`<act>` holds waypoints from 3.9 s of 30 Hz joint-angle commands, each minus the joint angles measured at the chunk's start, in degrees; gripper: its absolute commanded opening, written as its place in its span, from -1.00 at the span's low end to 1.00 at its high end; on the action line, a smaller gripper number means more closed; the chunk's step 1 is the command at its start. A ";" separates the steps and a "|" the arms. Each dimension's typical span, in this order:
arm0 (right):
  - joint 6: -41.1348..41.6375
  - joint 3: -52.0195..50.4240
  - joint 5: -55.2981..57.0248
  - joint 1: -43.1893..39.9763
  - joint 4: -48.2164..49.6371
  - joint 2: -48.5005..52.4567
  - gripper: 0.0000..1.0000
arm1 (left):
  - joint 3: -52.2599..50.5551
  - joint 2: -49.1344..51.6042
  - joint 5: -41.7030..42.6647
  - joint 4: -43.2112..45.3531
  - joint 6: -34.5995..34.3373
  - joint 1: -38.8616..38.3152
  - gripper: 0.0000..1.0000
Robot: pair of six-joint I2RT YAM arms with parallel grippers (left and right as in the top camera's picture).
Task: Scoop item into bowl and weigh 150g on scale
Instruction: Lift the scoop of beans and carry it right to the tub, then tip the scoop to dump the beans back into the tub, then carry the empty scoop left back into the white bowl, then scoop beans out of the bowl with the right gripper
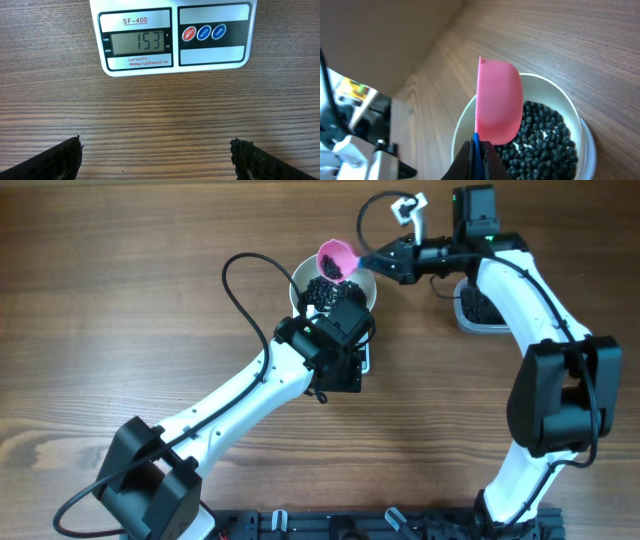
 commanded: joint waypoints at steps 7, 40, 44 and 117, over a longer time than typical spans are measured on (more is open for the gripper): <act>16.22 -0.13 -12.59 -1.92 6.40 0.63 -0.91 | -0.35 0.44 -1.16 0.00 -0.55 -0.42 1.00; -17.90 0.24 1.97 -46.51 -38.82 -10.10 -0.91 | -0.35 0.44 -1.16 0.00 -0.55 -0.42 1.00; -17.68 0.24 13.29 -43.06 -34.77 -17.49 -0.91 | -0.35 0.44 -1.16 0.00 -0.52 -0.42 1.00; -36.41 0.04 21.49 5.38 -5.90 1.66 -0.91 | -0.35 0.44 -1.16 0.00 -0.55 -0.42 1.00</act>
